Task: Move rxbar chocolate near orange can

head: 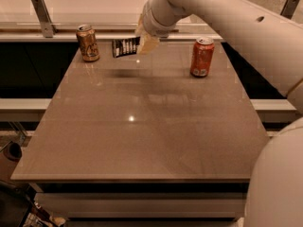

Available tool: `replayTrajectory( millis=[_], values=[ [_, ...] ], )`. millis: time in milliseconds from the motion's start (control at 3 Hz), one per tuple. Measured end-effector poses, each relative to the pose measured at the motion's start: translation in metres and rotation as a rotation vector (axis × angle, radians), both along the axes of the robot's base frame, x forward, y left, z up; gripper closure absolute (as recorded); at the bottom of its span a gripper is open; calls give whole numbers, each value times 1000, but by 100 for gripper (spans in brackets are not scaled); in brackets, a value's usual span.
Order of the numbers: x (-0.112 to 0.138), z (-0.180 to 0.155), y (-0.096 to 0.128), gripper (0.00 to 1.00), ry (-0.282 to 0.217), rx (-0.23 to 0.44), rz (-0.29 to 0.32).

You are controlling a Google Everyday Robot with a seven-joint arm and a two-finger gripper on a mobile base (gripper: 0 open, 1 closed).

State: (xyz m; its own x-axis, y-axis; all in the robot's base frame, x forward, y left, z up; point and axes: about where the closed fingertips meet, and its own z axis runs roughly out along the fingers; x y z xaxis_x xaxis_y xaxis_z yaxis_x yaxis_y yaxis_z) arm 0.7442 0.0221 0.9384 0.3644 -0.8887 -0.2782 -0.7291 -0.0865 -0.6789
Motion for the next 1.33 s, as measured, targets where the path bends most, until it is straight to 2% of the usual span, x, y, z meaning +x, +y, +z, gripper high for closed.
replayTrajectory(
  millis=[667,1000,1333],
  values=[
    [31,-11,31,100,-55,104,-5],
    [39,-18,40,100,-61,133,-3],
    [44,-28,45,100,-41,138,-3]
  ],
)
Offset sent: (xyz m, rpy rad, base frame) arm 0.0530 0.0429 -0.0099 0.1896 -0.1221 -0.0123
